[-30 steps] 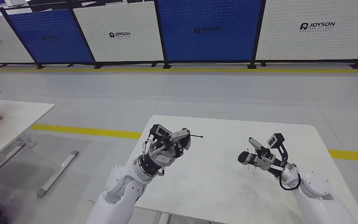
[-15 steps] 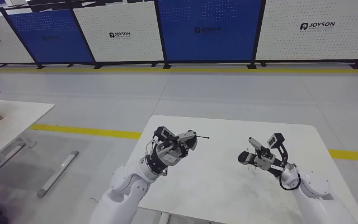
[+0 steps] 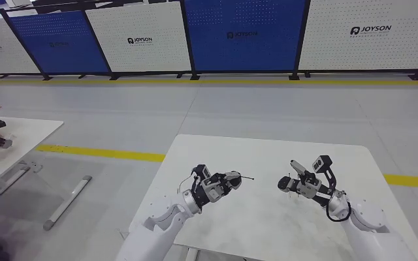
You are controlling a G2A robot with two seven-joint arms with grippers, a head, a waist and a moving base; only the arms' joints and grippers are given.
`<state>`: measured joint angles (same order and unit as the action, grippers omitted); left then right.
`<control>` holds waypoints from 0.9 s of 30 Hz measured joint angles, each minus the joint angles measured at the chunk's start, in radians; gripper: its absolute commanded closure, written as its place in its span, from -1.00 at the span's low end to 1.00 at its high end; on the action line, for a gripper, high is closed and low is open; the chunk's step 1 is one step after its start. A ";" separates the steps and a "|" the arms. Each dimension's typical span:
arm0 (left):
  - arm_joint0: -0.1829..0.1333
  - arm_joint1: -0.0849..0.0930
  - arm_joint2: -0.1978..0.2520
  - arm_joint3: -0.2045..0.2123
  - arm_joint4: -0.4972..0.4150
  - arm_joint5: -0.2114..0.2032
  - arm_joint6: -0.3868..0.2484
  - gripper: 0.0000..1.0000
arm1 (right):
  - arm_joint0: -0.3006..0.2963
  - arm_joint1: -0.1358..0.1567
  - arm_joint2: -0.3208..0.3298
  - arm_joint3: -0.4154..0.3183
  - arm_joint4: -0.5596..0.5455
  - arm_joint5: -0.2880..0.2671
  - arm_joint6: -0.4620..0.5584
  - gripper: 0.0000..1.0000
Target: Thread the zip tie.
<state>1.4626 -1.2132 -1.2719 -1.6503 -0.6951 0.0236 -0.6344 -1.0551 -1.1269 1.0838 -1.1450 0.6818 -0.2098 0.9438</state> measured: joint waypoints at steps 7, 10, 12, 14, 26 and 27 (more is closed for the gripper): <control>-0.004 0.000 0.005 0.008 0.016 -0.012 0.009 1.00 | 0.000 0.000 0.000 0.000 0.000 0.000 0.000 -1.00; -0.004 0.000 0.005 0.008 0.016 -0.012 0.009 1.00 | 0.000 0.000 0.000 0.000 0.000 0.000 0.000 -1.00; -0.004 0.000 0.007 0.004 0.020 -0.011 0.009 1.00 | 0.000 0.000 0.000 0.000 0.000 0.000 0.000 -1.00; -0.002 0.002 0.008 -0.006 0.058 -0.031 0.019 1.00 | 0.000 0.000 0.000 0.000 0.000 0.000 0.000 -1.00; -0.018 0.004 0.092 0.132 0.405 -0.159 0.154 1.00 | 0.000 0.000 0.000 0.000 0.000 0.000 0.000 -1.00; -0.025 0.002 0.102 0.150 0.423 -0.171 0.168 1.00 | 0.000 0.000 0.000 0.000 0.000 0.000 0.000 -1.00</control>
<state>1.4378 -1.2112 -1.1702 -1.5005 -0.2721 -0.1478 -0.4663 -1.0551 -1.1269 1.0838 -1.1450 0.6818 -0.2098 0.9438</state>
